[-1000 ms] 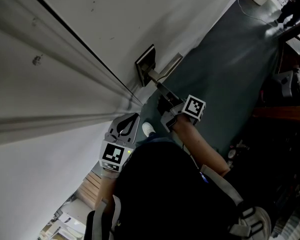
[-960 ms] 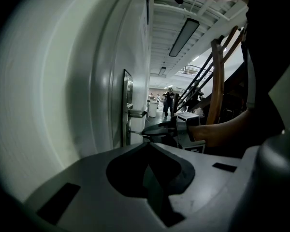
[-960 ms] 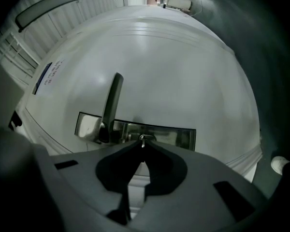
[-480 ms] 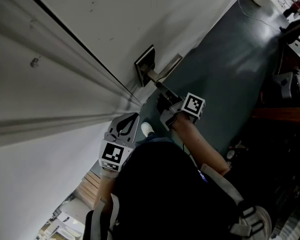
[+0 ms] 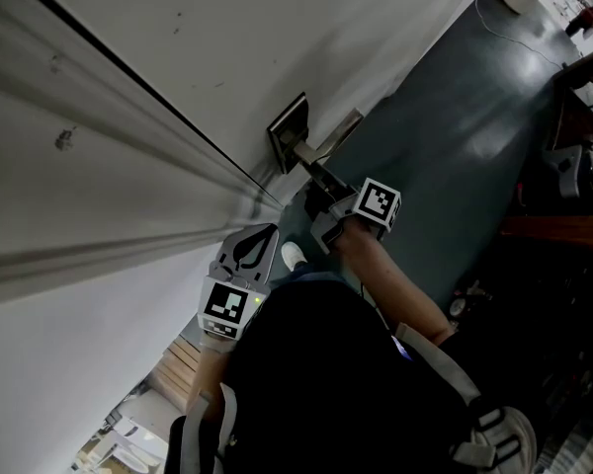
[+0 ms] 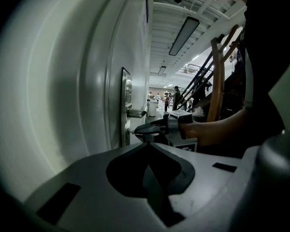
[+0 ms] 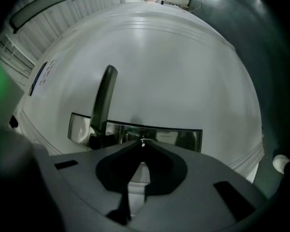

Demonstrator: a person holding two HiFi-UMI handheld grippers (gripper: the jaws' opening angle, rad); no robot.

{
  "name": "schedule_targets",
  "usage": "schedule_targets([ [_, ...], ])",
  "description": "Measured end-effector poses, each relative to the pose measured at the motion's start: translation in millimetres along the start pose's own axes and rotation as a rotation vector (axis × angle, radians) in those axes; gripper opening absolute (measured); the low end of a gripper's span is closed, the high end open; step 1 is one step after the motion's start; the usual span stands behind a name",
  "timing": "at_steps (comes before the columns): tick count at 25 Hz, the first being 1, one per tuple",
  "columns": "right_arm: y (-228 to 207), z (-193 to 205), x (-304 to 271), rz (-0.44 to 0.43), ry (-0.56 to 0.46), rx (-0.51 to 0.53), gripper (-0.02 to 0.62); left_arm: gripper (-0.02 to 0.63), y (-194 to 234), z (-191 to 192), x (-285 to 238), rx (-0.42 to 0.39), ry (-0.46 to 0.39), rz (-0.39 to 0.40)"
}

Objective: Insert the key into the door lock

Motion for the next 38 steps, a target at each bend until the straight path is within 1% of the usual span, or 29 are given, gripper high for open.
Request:
schedule_targets([
  [5,-0.8,-0.8,-0.7,-0.012,-0.005,0.011,0.034,0.008,0.6,-0.2,0.2,0.009,-0.002,-0.008],
  [9,-3.1,-0.8,0.5,0.001,0.009,0.026,0.034,0.008,2.4,1.9,1.0,0.021,-0.007,-0.022],
  [13,1.6,0.4,-0.2,-0.029,0.013,0.010,0.034,0.008,4.5,-0.6,2.5,0.022,-0.017,-0.035],
  [16,0.6,0.4,6.9,-0.008,0.015,0.026,0.035,0.008,3.3,-4.0,0.8,0.023,-0.025,-0.035],
  [22,-0.6,-0.2,24.0,-0.011,0.000,0.026,0.034,0.008,-1.5,-8.5,-4.0,0.017,-0.038,-0.022],
  [27,-4.3,-6.9,48.9,0.030,-0.035,0.061,0.032,0.008,-7.4,-12.1,-8.9,0.016,-0.046,-0.004],
  [31,1.6,-12.5,72.7,0.031,-0.071,0.129,0.028,0.008,-16.0,-17.3,-13.8,0.010,-0.054,0.021],
  [38,19.8,-15.2,116.6,0.095,-0.125,0.409,0.015,0.008,-35.2,-23.1,-28.3,-0.005,-0.066,0.093],
])
Point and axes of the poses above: the fingertips, and each gripper's own axes: x backward along the fingers, y to its left, z out of its underside, the point moved 4 cm from there along x, backward along the fingers, and after that the axes turned 7 degrees about z, right-handed, at the moved point
